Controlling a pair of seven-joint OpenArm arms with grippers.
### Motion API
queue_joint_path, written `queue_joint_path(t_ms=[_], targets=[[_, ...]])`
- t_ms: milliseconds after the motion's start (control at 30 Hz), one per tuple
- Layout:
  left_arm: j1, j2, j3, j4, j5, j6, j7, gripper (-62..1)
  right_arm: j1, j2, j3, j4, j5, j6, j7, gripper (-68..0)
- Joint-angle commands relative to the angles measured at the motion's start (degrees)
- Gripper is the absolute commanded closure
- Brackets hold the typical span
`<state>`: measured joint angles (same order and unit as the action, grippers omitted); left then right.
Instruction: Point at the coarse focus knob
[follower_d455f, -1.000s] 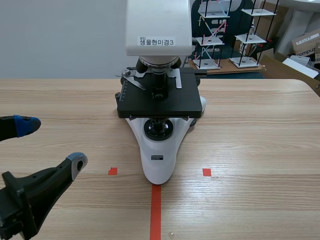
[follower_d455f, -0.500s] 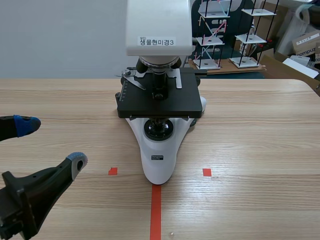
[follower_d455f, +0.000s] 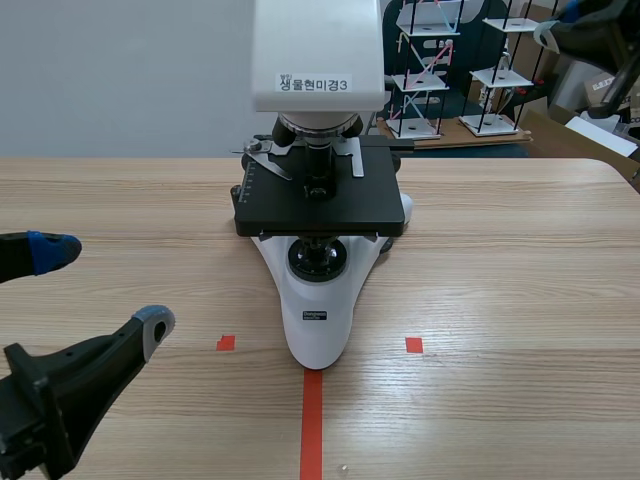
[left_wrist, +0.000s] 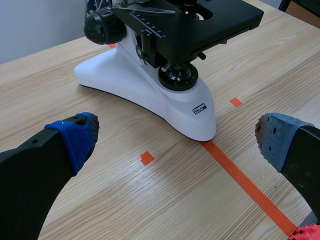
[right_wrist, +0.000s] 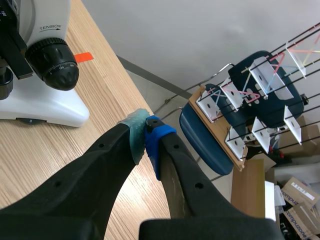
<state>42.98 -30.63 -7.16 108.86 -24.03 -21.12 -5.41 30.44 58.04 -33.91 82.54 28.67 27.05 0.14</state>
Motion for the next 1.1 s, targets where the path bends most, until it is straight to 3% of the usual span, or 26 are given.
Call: queue_joint_path(t_ms=[0,400,567,1067], targets=[[0.0,0.1,0.1,1.3,-0.4,0.0,-0.8,-62.3,3.2,-0.8,-0.7,-0.1,0.0,-0.4,0.7,-1.7],[0.0,0.1,0.1,1.3,-0.4,0.0,-0.8,-62.3,15.1,-9.4,-13.3,-5.4,-1.9,0.0,-0.5,-1.7],[0.0,0.1,0.1,1.3,-0.4,0.0,-0.8,-62.3,18.9,-12.6,-18.4,-8.2,-1.9,0.0,-3.7,-1.7],[0.0,0.1,0.1,1.3,-0.4,0.0,-0.8,-62.3,26.4,-16.9,-27.8,-14.0,-1.4,-0.2,-5.1,-1.7]])
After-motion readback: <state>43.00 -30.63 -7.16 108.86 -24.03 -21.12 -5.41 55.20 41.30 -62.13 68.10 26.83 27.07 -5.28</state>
